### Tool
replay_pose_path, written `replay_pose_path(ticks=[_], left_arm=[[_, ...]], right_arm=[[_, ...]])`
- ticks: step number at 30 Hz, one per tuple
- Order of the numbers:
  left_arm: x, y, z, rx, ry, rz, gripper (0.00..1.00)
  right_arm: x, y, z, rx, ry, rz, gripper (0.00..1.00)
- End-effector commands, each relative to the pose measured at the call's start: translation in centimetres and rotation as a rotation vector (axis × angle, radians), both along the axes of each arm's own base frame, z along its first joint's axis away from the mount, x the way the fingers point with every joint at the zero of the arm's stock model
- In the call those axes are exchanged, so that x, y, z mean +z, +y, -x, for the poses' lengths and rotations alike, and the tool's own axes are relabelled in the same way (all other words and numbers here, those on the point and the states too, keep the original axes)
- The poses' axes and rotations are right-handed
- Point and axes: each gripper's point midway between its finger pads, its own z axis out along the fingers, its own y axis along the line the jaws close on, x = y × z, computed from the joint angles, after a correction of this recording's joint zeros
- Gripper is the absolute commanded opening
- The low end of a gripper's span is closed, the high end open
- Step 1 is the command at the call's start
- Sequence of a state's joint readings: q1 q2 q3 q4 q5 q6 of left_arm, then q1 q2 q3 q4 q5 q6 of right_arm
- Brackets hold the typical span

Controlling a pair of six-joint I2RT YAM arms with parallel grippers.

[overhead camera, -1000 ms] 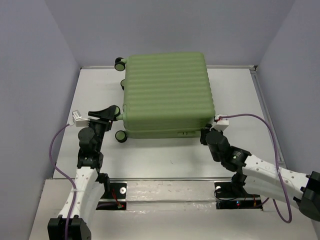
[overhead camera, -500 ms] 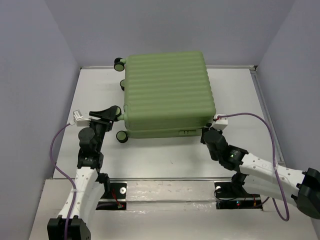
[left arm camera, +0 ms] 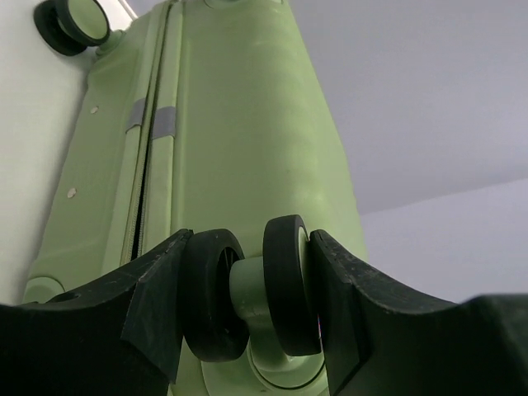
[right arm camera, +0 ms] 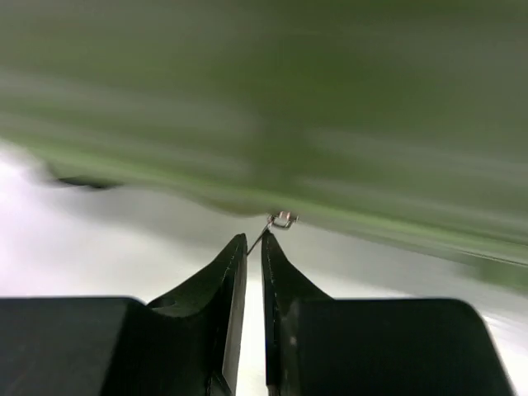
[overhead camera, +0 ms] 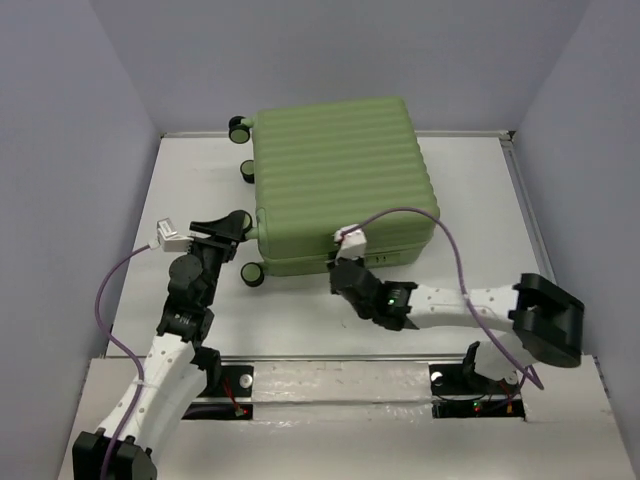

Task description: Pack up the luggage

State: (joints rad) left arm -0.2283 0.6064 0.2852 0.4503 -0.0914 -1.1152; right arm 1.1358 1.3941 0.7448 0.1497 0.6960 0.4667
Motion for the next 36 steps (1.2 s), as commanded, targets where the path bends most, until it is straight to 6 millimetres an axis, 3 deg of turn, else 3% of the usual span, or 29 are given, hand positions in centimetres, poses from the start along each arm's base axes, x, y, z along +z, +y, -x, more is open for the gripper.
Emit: replay_pose_path(ticks=[1,4,6,10,13,16,19,20,22,23,26,27,30,31,36], left_arm=[[1.2,-5.4,2.4,-0.264,-0.055,-0.156,0.06],[1.3,-5.4,2.8,-0.273,-0.067,-0.157,0.06],[1.2,-5.7,3.1,-0.291,-0.066,-0.140,0.06],[1.2,-6.1,3.3,-0.312,-0.067,-0.126,0.06],[1.7,-6.5,3.6,-0.333,-0.077,-0.118,0.06],[1.7,-6.6,3.7,-0.345,-0.065,-0.139,0.06],[2.0,-6.1,3.8,-0.325,-0.065,-0.168,0.06],[2.0,-6.1,3.8,-0.325,-0.063,-0.172,0.06],[2.0,-6.1,3.9,-0.328,-0.063,-0.172,0.06],[2.0,-6.2,3.9,-0.329,-0.064,-0.169,0.06],[1.7,-6.1,3.9,-0.325,-0.061,-0.168,0.06],[1.8,-6.1,4.0,-0.325,-0.064,-0.164,0.06],[1.8,-6.2,4.0,-0.332,-0.064,-0.162,0.06],[1.9,-6.3,4.0,-0.335,-0.064,-0.162,0.06],[2.1,-6.6,4.0,-0.350,-0.068,-0.166,0.06]], right_arm=[[4.3,9.1,3.7,0.204,-0.006,-0.234,0.07],[4.8,8.2,3.6,0.185,-0.026,-0.247,0.07],[5.3,8.7,3.8,0.211,-0.032,-0.261,0.07],[5.8,11.6,4.5,0.299,-0.025,-0.351,0.07],[5.5,14.9,5.8,0.391,0.005,-0.409,0.07],[4.6,15.6,6.0,0.374,0.017,-0.374,0.07],[4.1,12.9,5.7,0.307,0.017,-0.359,0.07],[3.9,10.8,5.7,0.260,0.022,-0.356,0.08],[3.2,8.4,5.5,0.211,0.038,-0.335,0.18],[2.1,6.9,5.7,0.190,0.058,-0.297,0.30],[0.2,1.1,4.7,0.071,0.080,-0.304,0.44],[-0.1,0.2,4.5,0.057,0.085,-0.302,0.45],[-0.9,-2.2,3.9,0.030,0.079,-0.284,0.48],[-0.1,-2.8,2.9,0.018,0.055,-0.306,0.50],[1.0,-2.0,2.0,0.138,-0.024,-0.304,0.51]])
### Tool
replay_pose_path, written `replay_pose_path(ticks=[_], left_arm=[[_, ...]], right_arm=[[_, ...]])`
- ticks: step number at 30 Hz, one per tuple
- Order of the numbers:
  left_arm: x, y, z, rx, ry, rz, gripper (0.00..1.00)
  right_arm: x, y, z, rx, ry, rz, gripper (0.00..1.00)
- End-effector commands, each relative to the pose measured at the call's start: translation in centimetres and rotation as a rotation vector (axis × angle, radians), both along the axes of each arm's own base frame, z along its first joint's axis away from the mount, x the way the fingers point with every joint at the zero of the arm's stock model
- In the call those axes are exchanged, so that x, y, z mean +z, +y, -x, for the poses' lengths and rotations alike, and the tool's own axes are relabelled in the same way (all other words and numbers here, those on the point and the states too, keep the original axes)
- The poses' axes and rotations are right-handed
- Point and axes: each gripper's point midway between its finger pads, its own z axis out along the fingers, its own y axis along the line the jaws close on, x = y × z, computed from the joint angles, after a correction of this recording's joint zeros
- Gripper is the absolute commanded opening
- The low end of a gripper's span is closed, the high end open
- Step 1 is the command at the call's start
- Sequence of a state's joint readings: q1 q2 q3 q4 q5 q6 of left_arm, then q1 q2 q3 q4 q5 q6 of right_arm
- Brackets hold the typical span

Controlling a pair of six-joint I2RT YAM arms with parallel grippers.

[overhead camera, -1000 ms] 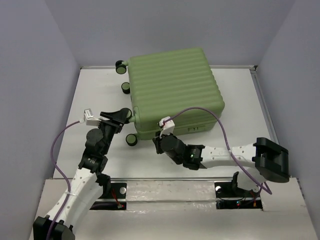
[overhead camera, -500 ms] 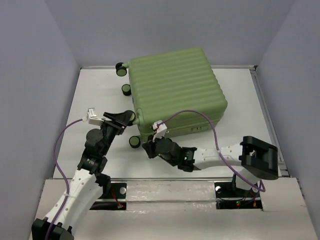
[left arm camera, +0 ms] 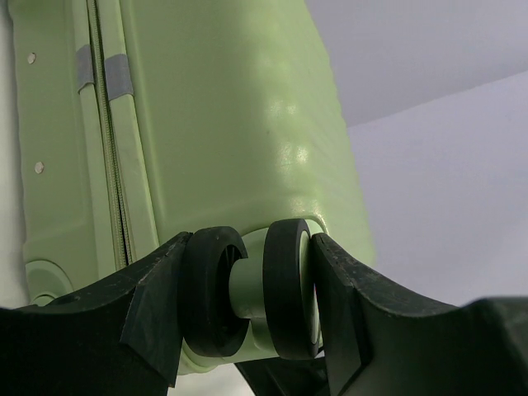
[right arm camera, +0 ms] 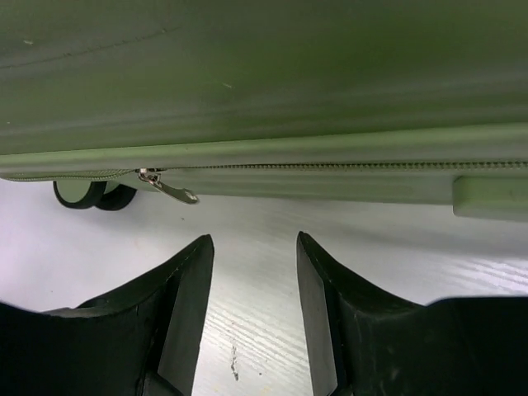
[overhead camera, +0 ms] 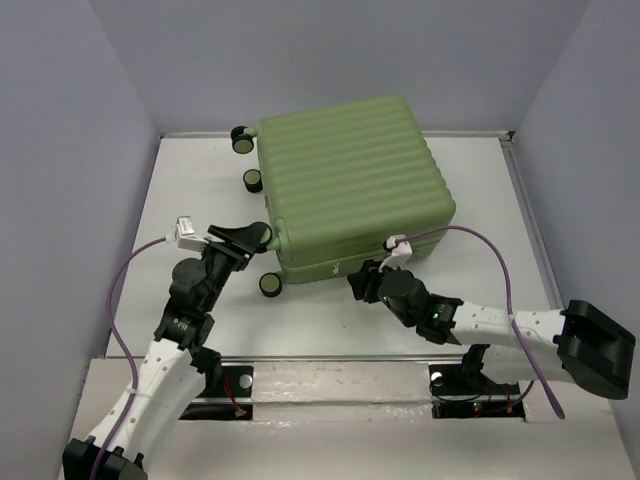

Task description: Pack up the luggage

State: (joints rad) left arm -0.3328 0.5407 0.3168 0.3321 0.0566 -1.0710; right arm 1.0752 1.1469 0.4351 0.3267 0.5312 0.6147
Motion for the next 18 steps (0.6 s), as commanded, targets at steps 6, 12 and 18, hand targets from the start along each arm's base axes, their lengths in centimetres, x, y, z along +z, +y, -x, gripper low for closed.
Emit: replay_pose_path(ticks=[6,12,18], left_arm=[[0.9,-2.1,1.0,-0.118,-0.072,-0.120,0.06],[1.0,-2.5,1.3,-0.137,-0.076,-0.125,0.06],[0.7,-3.1,1.6,-0.155,-0.069,-0.134,0.06]], right_arm=[[3.5,3.1,-1.7,0.140,-0.174,-0.035,0.51],[3.9,4.6,-2.5,0.153,-0.204,-0.041,0.51],[4.9,4.7,-3.0,0.132,-0.243,-0.067,0.48]])
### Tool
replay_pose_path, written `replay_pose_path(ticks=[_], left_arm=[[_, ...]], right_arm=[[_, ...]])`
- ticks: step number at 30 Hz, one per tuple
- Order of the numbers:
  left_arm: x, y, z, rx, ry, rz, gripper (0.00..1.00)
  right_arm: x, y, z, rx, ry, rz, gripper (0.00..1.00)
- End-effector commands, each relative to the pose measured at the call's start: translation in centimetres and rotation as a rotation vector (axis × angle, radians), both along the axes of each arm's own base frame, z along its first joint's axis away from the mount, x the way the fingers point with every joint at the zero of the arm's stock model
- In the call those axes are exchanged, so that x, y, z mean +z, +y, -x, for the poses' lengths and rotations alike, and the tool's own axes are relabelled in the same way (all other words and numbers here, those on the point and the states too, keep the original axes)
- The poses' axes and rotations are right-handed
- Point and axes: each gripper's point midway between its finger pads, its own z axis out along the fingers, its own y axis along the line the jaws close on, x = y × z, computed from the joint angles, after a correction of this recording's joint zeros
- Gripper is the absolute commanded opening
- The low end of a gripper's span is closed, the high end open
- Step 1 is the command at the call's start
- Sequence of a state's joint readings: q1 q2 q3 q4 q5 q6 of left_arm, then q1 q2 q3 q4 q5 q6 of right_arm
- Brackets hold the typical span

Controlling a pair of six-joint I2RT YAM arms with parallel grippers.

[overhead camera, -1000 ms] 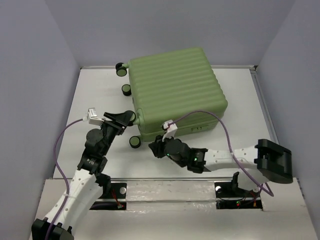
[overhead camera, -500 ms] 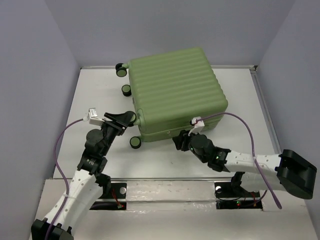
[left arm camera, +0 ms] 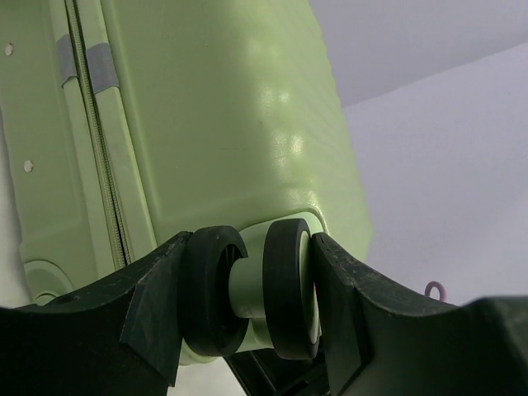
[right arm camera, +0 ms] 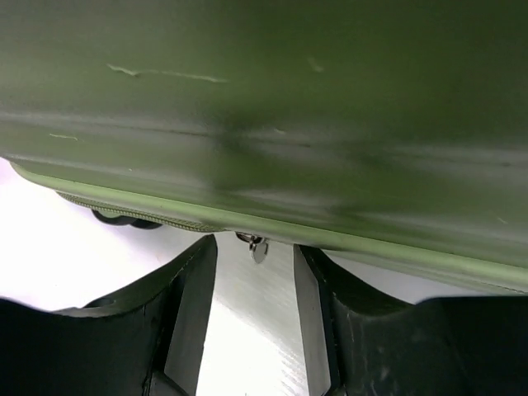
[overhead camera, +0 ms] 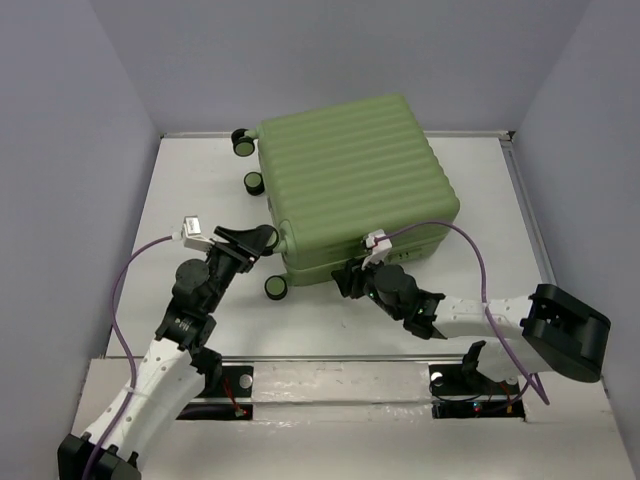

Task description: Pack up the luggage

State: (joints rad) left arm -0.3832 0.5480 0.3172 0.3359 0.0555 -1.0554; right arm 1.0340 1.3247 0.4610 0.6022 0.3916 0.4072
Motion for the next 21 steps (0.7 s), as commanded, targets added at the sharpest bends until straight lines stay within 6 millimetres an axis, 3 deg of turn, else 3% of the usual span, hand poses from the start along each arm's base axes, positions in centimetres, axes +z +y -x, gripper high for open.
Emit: replay_pose_path(ticks=[1,3,10,11,14,16,18,19,20,21], left_arm=[[0.7,-1.8,1.0,-0.106,-0.066,-0.119,0.06],[0.5,-2.1,1.1,-0.114,-0.062,-0.119,0.06],[0.7,-2.7,1.6,-0.136,-0.069,-0.123,0.06],[0.7,-2.8,1.6,-0.139,-0.069,-0.126,0.06],[1.4,-3.6,1.7,-0.165,-0.081,-0.136,0.06],[1.6,-4.2,1.4,-0.176,-0.078,-0.151,0.06],[3.1,-5.1,1.0,-0.197,-0.102,-0.166,0.06],[3.9,-5.6,0.8,-0.208,-0.114,-0.169,0.06],[6.1,-6.1,0.7,-0.218,-0.152,-0.159,0.06],[6.2,-7.3,0.5,-0.255,-0.146,-0.175,0.06]], right_arm=[[4.7,1.1,-1.3,-0.015,-0.113,-0.123,0.47],[4.8,0.7,-1.8,-0.047,-0.124,-0.116,0.44],[5.8,0.0,-2.2,-0.087,-0.161,-0.154,0.07],[5.7,-0.4,-1.8,-0.083,-0.160,-0.170,0.07],[5.8,0.3,0.2,-0.030,-0.152,-0.177,0.07],[5.2,2.3,3.1,0.057,-0.121,-0.147,0.07],[5.5,4.2,5.2,0.118,-0.103,-0.146,0.07],[4.4,5.6,7.6,0.180,-0.078,-0.116,0.07],[4.4,6.4,8.5,0.199,-0.073,-0.112,0.07],[5.3,7.3,9.0,0.197,-0.075,-0.139,0.07]])
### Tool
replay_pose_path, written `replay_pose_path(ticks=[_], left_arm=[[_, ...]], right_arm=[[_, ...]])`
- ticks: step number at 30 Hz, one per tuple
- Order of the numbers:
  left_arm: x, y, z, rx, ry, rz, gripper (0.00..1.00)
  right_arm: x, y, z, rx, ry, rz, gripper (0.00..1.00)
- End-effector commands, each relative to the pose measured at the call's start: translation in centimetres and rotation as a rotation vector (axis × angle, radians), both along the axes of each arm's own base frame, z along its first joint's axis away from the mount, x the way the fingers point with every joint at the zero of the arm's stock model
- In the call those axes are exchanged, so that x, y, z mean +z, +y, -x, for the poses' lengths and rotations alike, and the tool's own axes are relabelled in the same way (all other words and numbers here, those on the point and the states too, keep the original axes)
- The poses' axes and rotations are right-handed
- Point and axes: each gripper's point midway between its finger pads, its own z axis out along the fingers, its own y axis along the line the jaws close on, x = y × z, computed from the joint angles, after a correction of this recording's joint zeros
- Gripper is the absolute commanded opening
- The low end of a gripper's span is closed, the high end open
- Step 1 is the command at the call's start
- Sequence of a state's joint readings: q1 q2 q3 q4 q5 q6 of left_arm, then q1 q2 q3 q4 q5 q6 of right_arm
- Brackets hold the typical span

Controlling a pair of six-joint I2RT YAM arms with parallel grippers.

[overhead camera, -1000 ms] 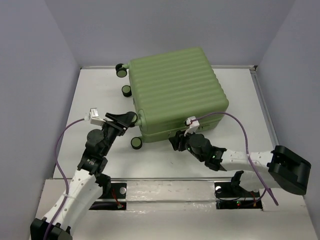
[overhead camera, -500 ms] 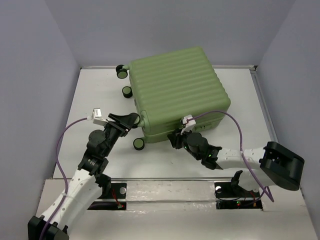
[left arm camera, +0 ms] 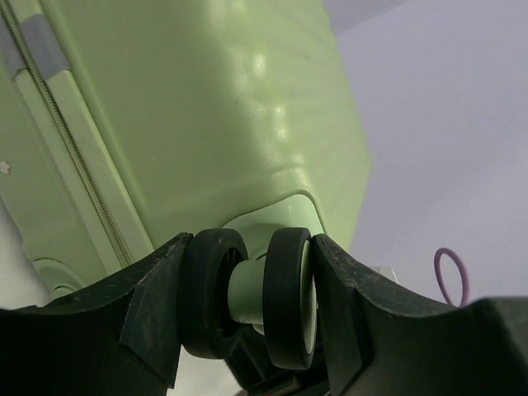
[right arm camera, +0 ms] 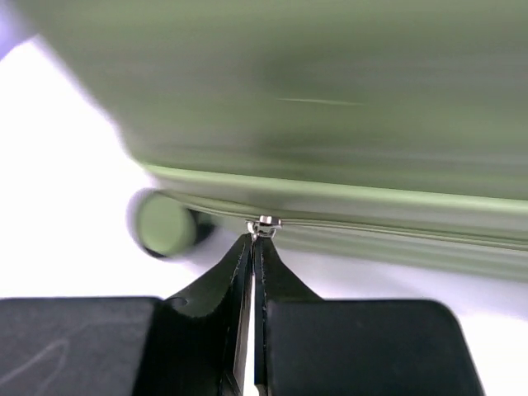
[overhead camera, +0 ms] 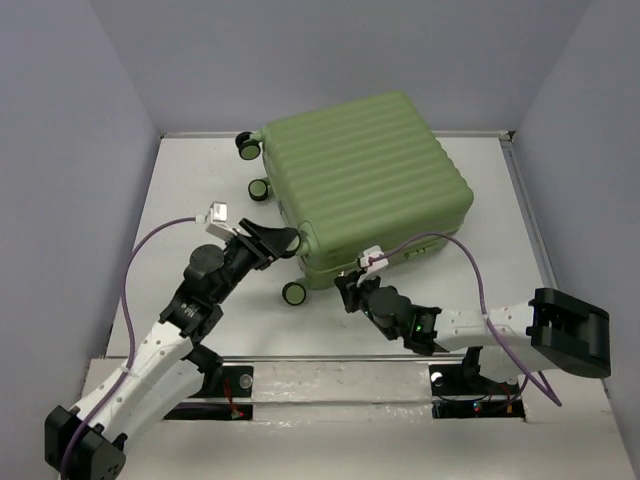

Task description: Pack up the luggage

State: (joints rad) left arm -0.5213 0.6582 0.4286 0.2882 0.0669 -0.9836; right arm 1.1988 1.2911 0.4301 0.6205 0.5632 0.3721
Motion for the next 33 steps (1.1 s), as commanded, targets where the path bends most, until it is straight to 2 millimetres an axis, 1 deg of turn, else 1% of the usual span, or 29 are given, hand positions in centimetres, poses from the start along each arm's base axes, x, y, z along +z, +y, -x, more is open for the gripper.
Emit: replay_pose_path(ticks=[1,2,4,5,6,7,9,10,11,12,13,14,15,16,18,19,21,22,23,24,25,26,27,28,29,30,31,32,33], left_arm=[[5.8,-3.8,-0.5,-0.131,-0.166,-0.083,0.06],[7.3,-5.4,-0.2,-0.177,-0.183,-0.079,0.06],[8.4,-7.0,0.2,-0.224,-0.193,-0.094,0.06],[10.5,-7.8,0.6,-0.249,-0.222,-0.079,0.06],[9.9,-9.3,1.5,-0.303,-0.197,-0.098,0.06],[10.2,-10.0,2.0,-0.329,-0.193,-0.092,0.06],[10.7,-11.1,3.3,-0.390,-0.179,-0.067,0.06],[10.9,-11.9,4.4,-0.423,-0.159,-0.036,0.06],[11.4,-11.9,5.1,-0.432,-0.169,-0.018,0.06],[12.1,-11.5,5.5,-0.416,-0.181,-0.005,0.06],[12.6,-11.4,6.2,-0.416,-0.183,0.016,0.06],[13.0,-11.1,6.4,-0.412,-0.179,0.036,0.06],[13.1,-11.2,7.3,-0.437,-0.171,0.056,0.06],[13.1,-11.3,7.8,-0.450,-0.169,0.063,0.06],[12.4,-11.5,8.4,-0.460,-0.148,0.069,0.06],[12.2,-11.4,8.5,-0.461,-0.145,0.066,0.06],[12.2,-10.5,7.8,-0.410,-0.169,0.006,0.06],[12.9,-9.9,7.6,-0.381,-0.191,-0.016,0.06],[13.4,-9.1,7.2,-0.343,-0.207,-0.051,0.06],[15.2,-7.2,6.4,-0.251,-0.231,-0.085,0.06],[15.6,-6.1,5.9,-0.208,-0.276,-0.163,0.13],[17.8,-4.8,5.7,-0.158,-0.312,-0.187,0.24],[16.5,-3.2,4.7,-0.087,-0.270,-0.284,0.34],[16.5,-2.1,4.3,-0.051,-0.265,-0.334,0.55],[16.3,-1.3,4.1,-0.037,-0.282,-0.403,0.66],[15.6,-0.5,3.8,-0.023,-0.267,-0.466,0.84],[15.0,-0.1,3.6,-0.022,-0.258,-0.511,0.88],[13.3,0.1,3.4,-0.044,-0.231,-0.602,0.92],[12.4,0.3,3.2,-0.052,-0.211,-0.643,0.94]], right_arm=[[4.8,7.0,6.4,0.210,-0.004,-0.157,0.07],[5.3,7.7,6.8,0.226,-0.013,-0.184,0.07],[6.9,8.7,7.2,0.243,-0.032,-0.249,0.07],[7.8,9.2,7.0,0.238,-0.044,-0.273,0.07],[8.4,9.3,6.5,0.216,-0.070,-0.280,0.07],[10.3,9.5,6.2,0.200,-0.102,-0.350,0.07],[11.2,9.4,5.0,0.129,-0.143,-0.395,0.07],[13.3,9.2,4.8,0.106,-0.168,-0.492,0.07],[13.8,8.8,4.4,0.060,-0.176,-0.531,0.07],[12.7,9.0,4.0,0.032,-0.179,-0.531,0.07],[14.4,8.2,3.5,-0.018,-0.193,-0.664,0.07],[14.6,7.7,3.1,-0.061,-0.199,-0.720,0.07],[13.4,8.0,2.4,-0.108,-0.222,-0.704,0.07],[14.1,8.0,2.1,-0.139,-0.216,-0.764,0.07],[13.7,8.6,0.7,-0.221,-0.217,-0.754,0.07],[13.9,9.8,0.0,-0.242,-0.217,-0.772,0.07],[13.8,10.5,0.2,-0.214,-0.201,-0.805,0.07],[13.7,10.5,0.3,-0.204,-0.201,-0.802,0.07],[12.4,9.9,0.4,-0.205,-0.199,-0.762,0.07],[12.0,9.0,0.6,-0.221,-0.193,-0.743,0.07],[10.3,7.0,0.8,-0.230,-0.177,-0.700,0.07],[8.4,6.1,1.0,-0.232,-0.159,-0.664,0.07],[9.0,4.6,1.2,-0.233,-0.145,-0.693,0.07],[8.4,3.6,1.5,-0.223,-0.136,-0.684,0.10],[7.8,2.8,1.9,-0.200,-0.128,-0.667,0.34],[6.6,2.0,2.8,-0.136,-0.121,-0.591,0.68],[7.6,1.5,3.3,-0.108,-0.099,-0.653,0.68],[4.3,1.8,4.0,-0.065,-0.040,-0.501,0.88],[3.9,2.0,4.3,-0.055,0.010,-0.476,0.92]])
